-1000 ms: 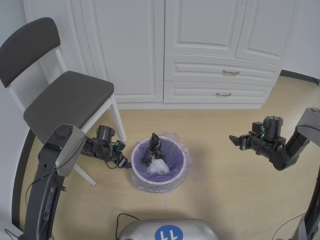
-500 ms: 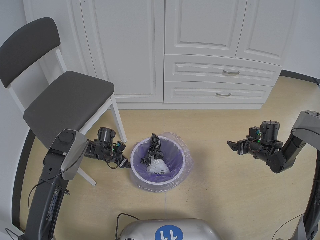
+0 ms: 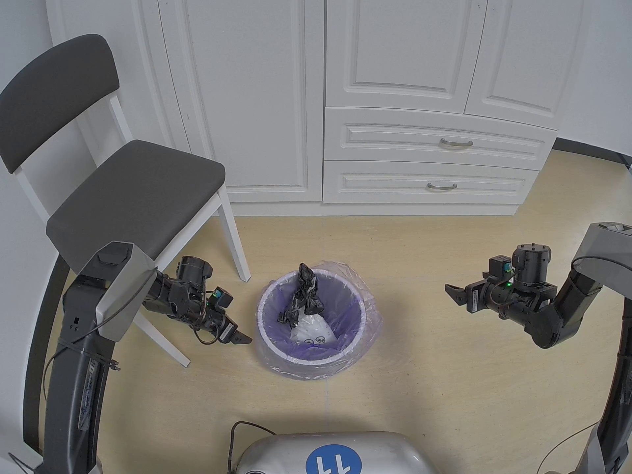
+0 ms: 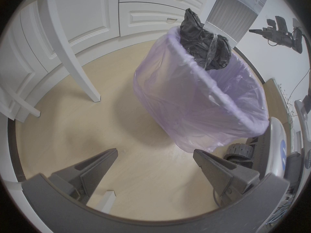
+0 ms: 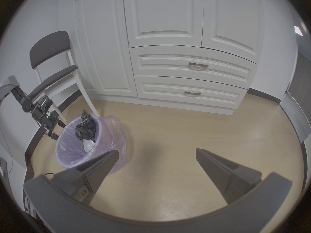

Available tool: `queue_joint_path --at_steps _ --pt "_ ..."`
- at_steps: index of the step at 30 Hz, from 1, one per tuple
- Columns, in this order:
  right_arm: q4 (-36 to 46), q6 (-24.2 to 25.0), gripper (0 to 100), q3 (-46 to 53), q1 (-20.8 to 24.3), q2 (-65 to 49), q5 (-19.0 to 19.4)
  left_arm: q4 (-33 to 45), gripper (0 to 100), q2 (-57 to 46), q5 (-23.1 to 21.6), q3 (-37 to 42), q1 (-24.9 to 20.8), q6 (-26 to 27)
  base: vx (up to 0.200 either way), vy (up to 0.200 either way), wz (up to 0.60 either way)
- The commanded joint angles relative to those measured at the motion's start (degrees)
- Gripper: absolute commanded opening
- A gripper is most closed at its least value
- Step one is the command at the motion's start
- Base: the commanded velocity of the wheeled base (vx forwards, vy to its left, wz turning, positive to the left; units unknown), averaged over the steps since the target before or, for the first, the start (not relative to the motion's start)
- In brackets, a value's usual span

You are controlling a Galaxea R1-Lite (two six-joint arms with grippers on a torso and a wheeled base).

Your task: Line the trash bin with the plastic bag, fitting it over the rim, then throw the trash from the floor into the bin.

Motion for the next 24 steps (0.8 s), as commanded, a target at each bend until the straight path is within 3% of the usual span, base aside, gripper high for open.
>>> queue_joint_path --at_steps 1,6,11,24 --pt "-0.28 -0.80 100 0.73 0.33 1.04 0.39 0.16 100 -3.35 -0.24 1.82 0.41 0.06 0.000 0.000 0.00" --pt "-0.28 -0.80 100 0.37 -0.02 1.83 0.48 0.60 100 3.16 -0.06 -7.32 0.32 0.32 0.000 0.000 0.00" --pt "-0.28 -0.80 100 -0.50 -1.16 3.24 0.48 7.45 100 8.26 -0.32 -16.37 -0.03 0.32 0.000 0.000 0.00" --pt "-0.37 -3.00 100 -1.47 -1.78 6.49 0.48 6.40 100 12.21 -3.05 -17.49 -0.38 -0.65 0.000 0.000 0.00"
